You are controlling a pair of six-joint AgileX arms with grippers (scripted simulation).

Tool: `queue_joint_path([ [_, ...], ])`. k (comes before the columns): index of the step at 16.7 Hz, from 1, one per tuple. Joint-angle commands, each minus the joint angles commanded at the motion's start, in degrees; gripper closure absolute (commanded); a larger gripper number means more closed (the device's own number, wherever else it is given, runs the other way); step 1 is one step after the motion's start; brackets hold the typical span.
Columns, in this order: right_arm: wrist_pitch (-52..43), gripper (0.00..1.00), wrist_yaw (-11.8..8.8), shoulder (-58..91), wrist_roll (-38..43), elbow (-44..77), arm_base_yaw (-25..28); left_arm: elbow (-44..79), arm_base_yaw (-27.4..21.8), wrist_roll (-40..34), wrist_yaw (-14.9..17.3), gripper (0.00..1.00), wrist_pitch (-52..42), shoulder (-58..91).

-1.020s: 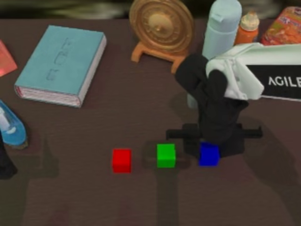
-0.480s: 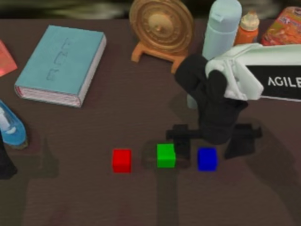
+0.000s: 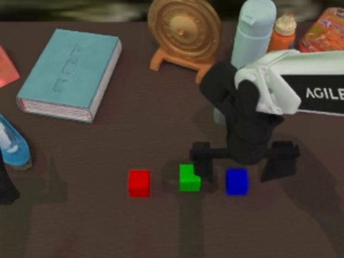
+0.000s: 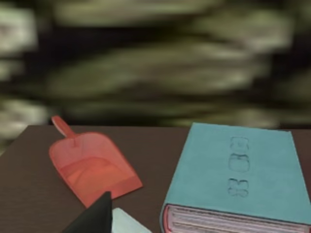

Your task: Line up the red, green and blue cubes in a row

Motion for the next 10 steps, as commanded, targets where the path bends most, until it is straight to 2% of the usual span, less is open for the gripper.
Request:
queue_joint_path([
  [3, -2.4, 0.0, 0.0, -0.7, 0.0, 1.8, 0.2, 0.0, 0.0, 0.0, 0.0, 0.0, 0.0, 0.0],
  [7, -11.2, 0.0, 0.0, -3.5, 0.0, 7.1, 0.4, 0.0, 0.0, 0.0, 0.0, 0.0, 0.0, 0.0],
  [10, -14.4, 0.0, 0.0, -5.0, -0.1, 9.4, 0.6, 0.0, 0.0, 0.0, 0.0, 0.0, 0.0, 0.0],
])
